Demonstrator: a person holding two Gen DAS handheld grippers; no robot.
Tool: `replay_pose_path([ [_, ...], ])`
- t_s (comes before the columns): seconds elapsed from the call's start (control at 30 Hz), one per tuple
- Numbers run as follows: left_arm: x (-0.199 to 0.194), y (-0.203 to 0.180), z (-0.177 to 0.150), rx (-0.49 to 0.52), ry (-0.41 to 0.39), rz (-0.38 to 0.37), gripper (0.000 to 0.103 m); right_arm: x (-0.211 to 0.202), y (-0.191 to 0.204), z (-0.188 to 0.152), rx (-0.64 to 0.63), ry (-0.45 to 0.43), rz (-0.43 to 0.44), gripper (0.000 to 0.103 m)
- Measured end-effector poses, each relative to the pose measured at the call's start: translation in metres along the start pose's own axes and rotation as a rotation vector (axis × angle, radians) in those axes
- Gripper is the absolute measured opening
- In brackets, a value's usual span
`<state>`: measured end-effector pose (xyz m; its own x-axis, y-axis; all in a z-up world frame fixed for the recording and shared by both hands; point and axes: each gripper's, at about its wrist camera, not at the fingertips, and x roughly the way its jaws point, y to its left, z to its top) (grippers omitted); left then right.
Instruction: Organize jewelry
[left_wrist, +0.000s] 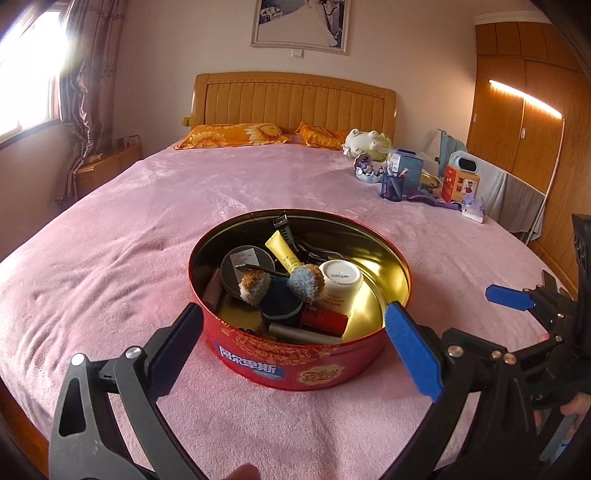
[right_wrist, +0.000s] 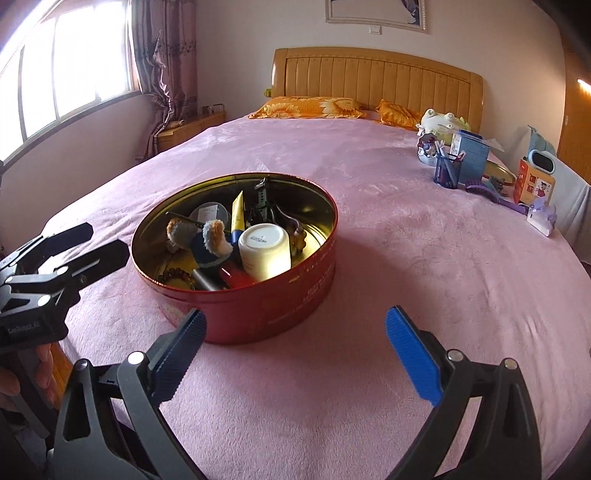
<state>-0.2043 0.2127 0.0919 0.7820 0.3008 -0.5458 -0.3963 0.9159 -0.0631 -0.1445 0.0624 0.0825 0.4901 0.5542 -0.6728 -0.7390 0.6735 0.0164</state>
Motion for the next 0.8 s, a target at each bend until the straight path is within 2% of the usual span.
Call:
replay_pose_path([
  [0.2,-0.003,0.011,-0.003,-0.065,0.011,0.090,0.096,0.003,0.020,-0.009,-0.076,0.020,0.027,0.099],
  [0.43,0.004,0.028,-0.007,-0.158,0.087,0.048,0.096,0.007,0.031,-0.012,-0.111,0.037,0.049,0.099],
  [0.8,0.014,0.027,-0.015,-0.159,0.147,0.107,0.096,0.012,0.031,-0.017,-0.117,0.061,0.053,0.099],
])
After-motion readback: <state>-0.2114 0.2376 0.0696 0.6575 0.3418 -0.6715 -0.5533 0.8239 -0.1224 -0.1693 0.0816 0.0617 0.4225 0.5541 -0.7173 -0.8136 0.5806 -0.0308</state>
